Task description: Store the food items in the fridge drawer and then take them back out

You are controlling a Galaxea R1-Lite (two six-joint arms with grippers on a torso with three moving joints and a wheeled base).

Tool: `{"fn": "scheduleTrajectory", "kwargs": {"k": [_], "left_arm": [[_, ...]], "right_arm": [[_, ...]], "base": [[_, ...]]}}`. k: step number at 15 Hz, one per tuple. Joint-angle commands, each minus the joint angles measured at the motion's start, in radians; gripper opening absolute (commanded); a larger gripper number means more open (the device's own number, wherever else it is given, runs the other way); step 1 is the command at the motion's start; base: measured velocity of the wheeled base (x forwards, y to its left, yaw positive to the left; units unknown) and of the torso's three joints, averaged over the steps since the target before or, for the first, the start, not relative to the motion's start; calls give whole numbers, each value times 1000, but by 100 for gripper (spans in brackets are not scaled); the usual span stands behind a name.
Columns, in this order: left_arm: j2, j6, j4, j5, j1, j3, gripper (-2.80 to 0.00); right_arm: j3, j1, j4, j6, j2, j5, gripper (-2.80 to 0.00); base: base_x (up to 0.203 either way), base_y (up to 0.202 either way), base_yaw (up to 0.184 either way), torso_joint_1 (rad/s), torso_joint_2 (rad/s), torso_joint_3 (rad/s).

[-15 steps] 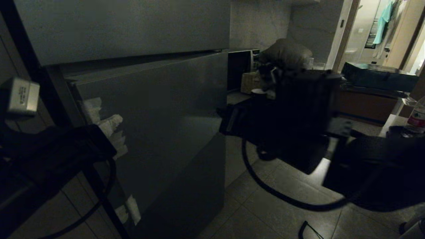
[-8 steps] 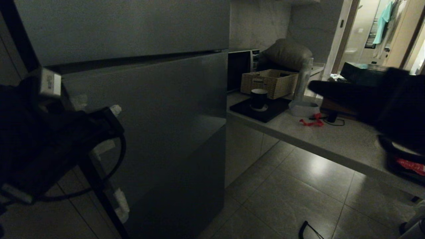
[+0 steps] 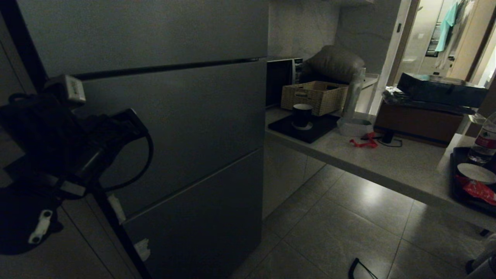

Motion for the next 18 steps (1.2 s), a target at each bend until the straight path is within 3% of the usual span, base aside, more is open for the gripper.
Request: {"fn": "scheduleTrajectory", "kwargs": {"k": [1, 5, 8, 10, 12, 14, 16, 18], "left_arm": [[-36, -1, -6, 2, 1, -1, -280], [-338, 28, 55, -33, -4, 4, -280], [-638, 64, 263, -52, -6, 57, -280], [-826, 75, 439, -62, -6, 118, -280], [-1048, 117, 627, -81, 15, 238, -280], [-1248, 185, 741, -118, 116, 438, -280], [-1436, 263, 820, -210, 199, 640, -280], [-1581, 310, 945, -327, 232, 702, -280]], "right_arm": [[113, -162, 47, -75, -182, -6, -280], [350, -215, 54, -189, -192, 73, -280], [530, -342, 15, -274, -224, 93, -280], [654, -352, -73, -323, -278, 136, -280], [693, -346, -100, -366, -412, 253, -280], [717, -340, -123, -389, -471, 344, -280], [726, -338, -132, -389, -465, 368, -280], [727, -338, -139, -395, -464, 366, -280]], "base": [[0, 0, 0, 0, 0, 0], [0, 0, 0, 0, 0, 0], [0, 0, 0, 0, 0, 0], [0, 0, 0, 0, 0, 0], [0, 0, 0, 0, 0, 0], [0, 0, 0, 0, 0, 0], [0, 0, 0, 0, 0, 0], [0, 0, 0, 0, 0, 0]]}}
